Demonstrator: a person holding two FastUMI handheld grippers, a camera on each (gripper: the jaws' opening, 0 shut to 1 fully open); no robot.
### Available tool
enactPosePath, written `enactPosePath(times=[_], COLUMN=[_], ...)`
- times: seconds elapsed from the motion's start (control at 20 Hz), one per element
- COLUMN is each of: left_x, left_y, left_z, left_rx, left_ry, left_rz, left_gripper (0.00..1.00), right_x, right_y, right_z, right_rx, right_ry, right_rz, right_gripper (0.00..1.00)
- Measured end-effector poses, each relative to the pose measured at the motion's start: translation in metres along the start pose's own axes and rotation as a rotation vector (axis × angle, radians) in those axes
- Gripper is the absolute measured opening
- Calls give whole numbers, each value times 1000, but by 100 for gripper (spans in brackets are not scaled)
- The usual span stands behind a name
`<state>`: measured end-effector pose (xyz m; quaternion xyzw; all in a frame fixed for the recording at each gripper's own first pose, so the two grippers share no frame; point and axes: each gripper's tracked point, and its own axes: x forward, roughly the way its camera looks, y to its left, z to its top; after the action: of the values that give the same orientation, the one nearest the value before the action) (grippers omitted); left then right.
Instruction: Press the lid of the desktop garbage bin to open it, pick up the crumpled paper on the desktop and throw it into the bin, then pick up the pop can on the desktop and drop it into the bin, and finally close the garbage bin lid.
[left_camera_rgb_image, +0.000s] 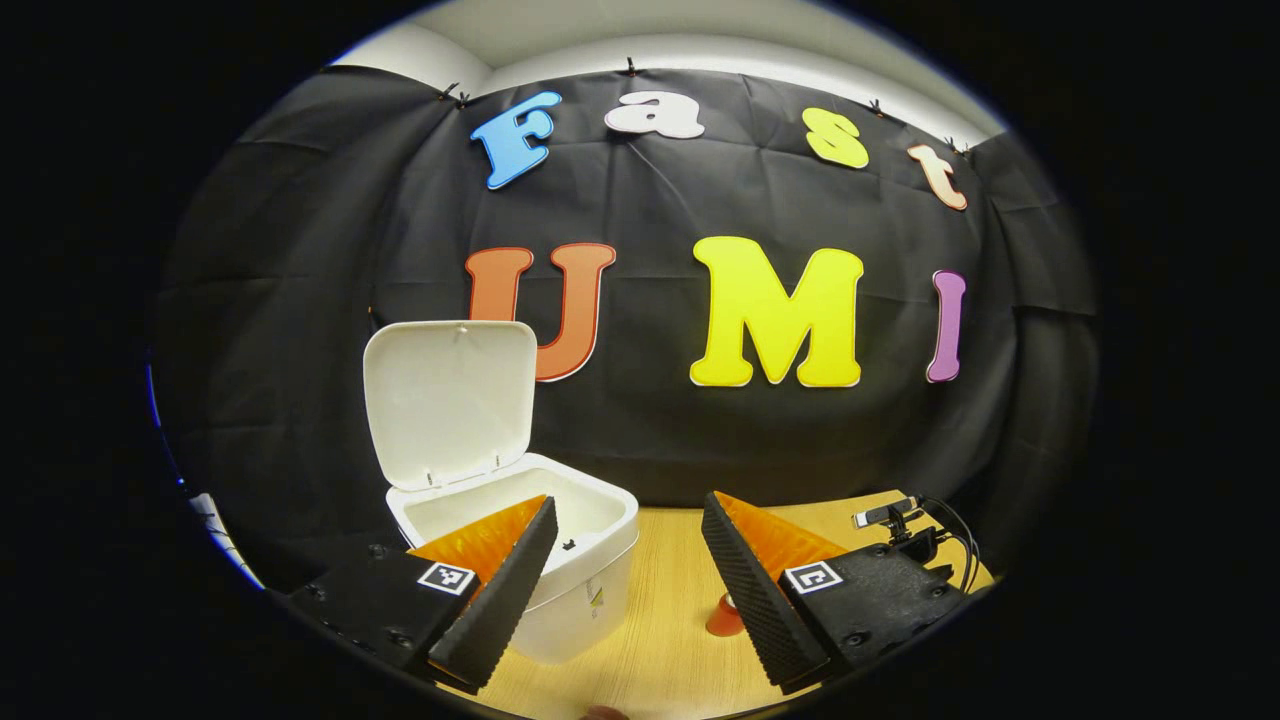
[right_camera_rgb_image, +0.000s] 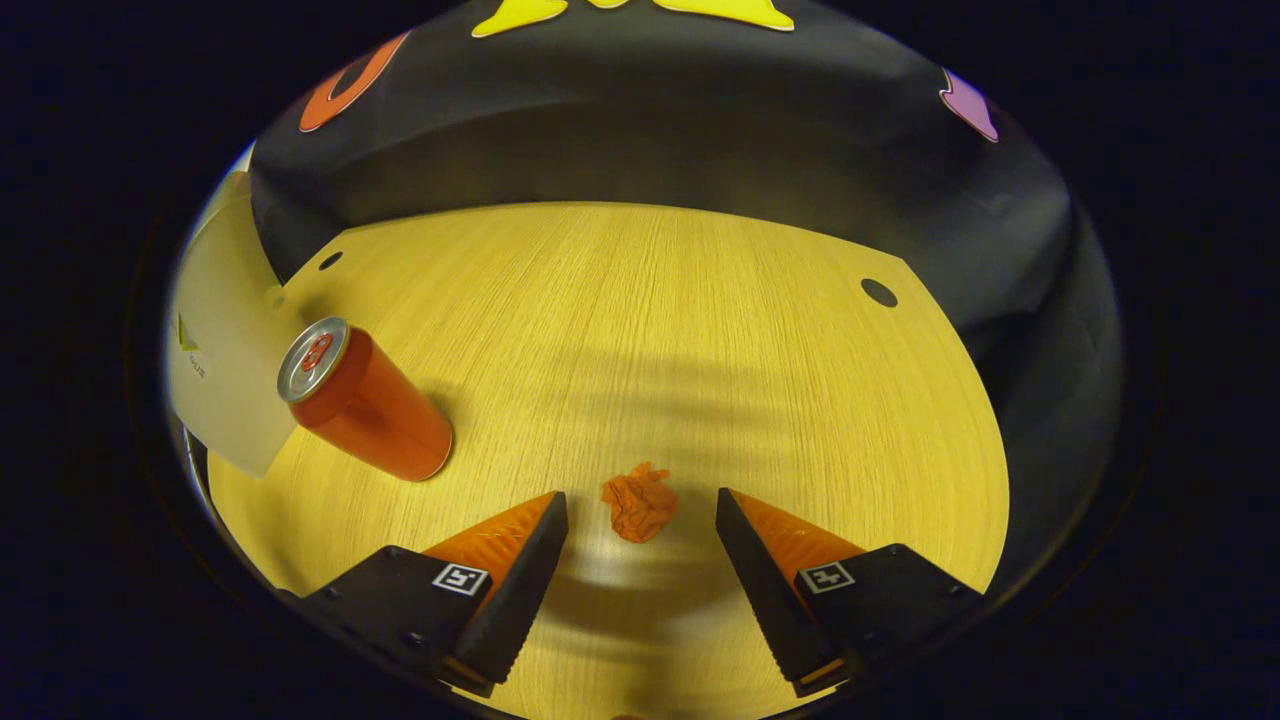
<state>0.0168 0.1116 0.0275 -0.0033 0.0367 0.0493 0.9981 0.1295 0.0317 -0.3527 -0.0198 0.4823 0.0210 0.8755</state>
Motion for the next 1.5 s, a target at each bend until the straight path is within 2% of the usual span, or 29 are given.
enactPosePath(times=[0.15,0.4,0.45,0.5,0.6,0.7,0.8,1.0,1.25,1.3,1.5], left_x=[-1,-4,-5,-7,-10,-12,-14,-19,-21,-21,-22], left_y=[-3,-6,-7,-8,-8,-7,-6,-5,-4,-4,-3], left_z=[-2,-4,-5,-6,-7,-8,-10,-9,-10,-10,-9], left_rx=[8,8,5,4,0,-4,-7,-3,-4,-5,-12], left_ry=[11,21,23,25,25,28,30,27,26,27,23], left_rz=[3,14,16,19,28,37,43,45,36,32,19], left_gripper=[96,96,96,96,96,96,96,96,96,100,96], right_x=[9,16,18,20,22,19,18,9,-31,-40,-84], right_y=[1,4,1,-1,0,-2,-3,-1,9,15,39], right_z=[1,-4,-4,-5,-8,-8,-3,-2,25,31,62], right_rx=[12,12,7,9,19,15,25,17,18,22,51], right_ry=[10,23,22,21,31,21,11,-3,-126,-153,-263], right_rz=[18,62,48,51,61,63,60,70,89,99,163], right_gripper=[96,77,77,63,47,47,27,26,26,26,26])
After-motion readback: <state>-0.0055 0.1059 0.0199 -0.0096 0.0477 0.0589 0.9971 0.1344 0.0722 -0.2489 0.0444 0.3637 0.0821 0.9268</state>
